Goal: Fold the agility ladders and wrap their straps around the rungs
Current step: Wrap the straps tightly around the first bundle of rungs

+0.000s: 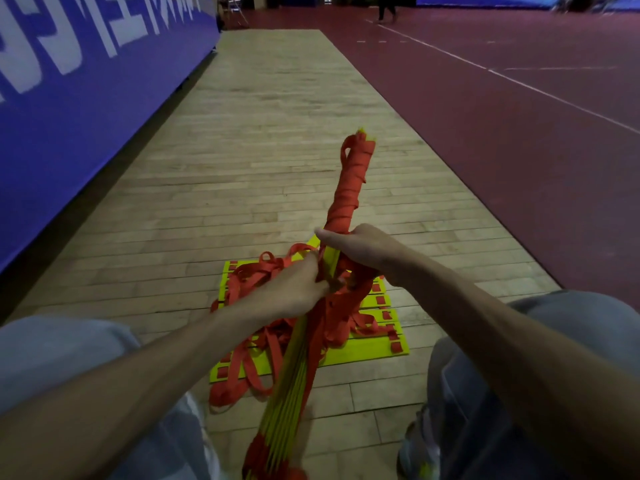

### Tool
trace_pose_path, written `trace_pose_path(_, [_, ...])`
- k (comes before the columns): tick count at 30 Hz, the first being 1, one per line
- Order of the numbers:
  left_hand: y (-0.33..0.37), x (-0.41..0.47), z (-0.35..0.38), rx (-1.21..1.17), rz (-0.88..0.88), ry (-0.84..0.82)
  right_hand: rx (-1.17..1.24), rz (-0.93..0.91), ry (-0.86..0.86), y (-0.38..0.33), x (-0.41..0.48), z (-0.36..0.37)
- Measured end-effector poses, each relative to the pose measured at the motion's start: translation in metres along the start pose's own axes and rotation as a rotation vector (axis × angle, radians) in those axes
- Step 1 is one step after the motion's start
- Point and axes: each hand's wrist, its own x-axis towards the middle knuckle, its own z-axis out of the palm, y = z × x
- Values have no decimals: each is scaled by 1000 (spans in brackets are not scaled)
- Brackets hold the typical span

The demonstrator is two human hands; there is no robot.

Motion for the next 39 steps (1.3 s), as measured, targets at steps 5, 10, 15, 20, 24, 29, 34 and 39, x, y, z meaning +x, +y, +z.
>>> trace_pose_path(5, [0,-7,-7,-52,147,229,108,-79,115,-2,-3,-5])
trace_pose_path(10, [1,-5,-17,-454,51,233,338,-111,73,-8,-12,-22])
trace_pose_path(15, [9,-17,-15,-761,-133,-59,402,-133,18,-9,-12,-20])
trace_pose_path(20, [8,-14,-19,-831,-131,-58,225,-138,-8,-7,-4,-13])
trace_pose_path(24, [-4,-5,-21,-683,-135,104,-260,-195,-19,-7,-1,-4])
trace_pose_path(29, [-8,-9,-22,-237,-91,253,14,-99,-81,-9,-2,-10])
trace_pose_path(34, [4,-13,-21,-68,-50,176,357,28,-33,-17,-10,-13])
trace_pose_path(39, [4,-17,-25,-117,23,159,512,33,-158,-15,-11,-14])
